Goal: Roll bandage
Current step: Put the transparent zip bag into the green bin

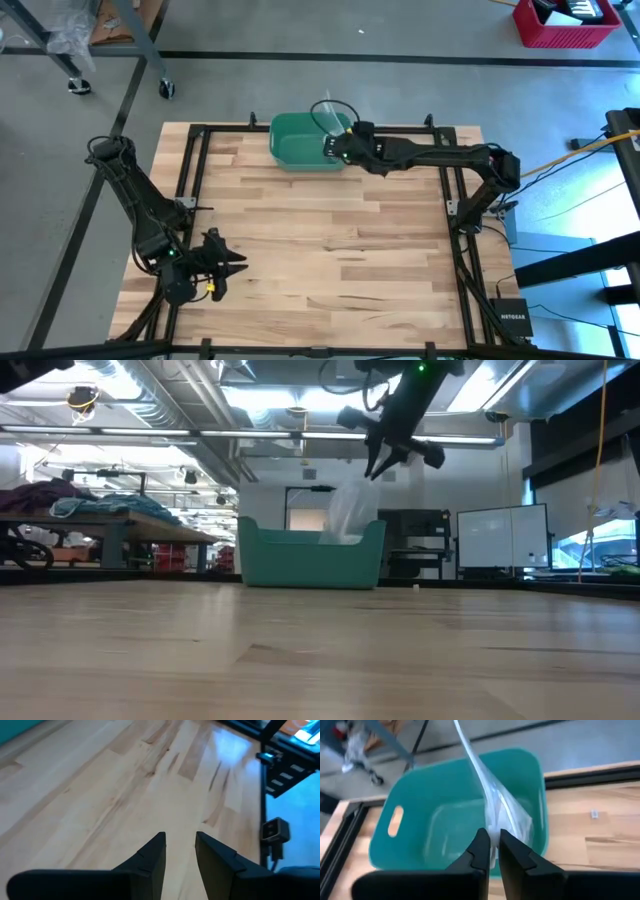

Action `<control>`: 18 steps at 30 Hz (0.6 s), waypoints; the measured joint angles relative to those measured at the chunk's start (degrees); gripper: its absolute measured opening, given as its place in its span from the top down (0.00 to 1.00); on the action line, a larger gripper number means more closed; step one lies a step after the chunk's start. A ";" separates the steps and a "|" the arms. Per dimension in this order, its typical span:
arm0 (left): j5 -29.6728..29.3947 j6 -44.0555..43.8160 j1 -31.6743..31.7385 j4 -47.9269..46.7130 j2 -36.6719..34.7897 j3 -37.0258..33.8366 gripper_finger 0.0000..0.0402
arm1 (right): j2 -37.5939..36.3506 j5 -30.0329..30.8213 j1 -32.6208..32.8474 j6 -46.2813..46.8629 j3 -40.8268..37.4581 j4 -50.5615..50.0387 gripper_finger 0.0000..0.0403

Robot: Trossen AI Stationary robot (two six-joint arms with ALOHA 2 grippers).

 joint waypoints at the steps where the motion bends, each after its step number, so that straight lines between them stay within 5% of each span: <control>1: 0.04 0.81 0.00 0.78 0.00 0.00 0.76 | -0.13 1.85 0.58 1.00 0.00 -0.11 0.93; 4: 0.43 1.97 0.00 2.43 0.00 -0.02 0.76 | -0.28 5.84 1.76 3.97 0.00 -1.27 0.93; 18: 0.58 2.46 -0.55 3.52 0.00 -0.02 0.76 | -0.17 7.17 1.93 5.51 0.00 -11.41 0.92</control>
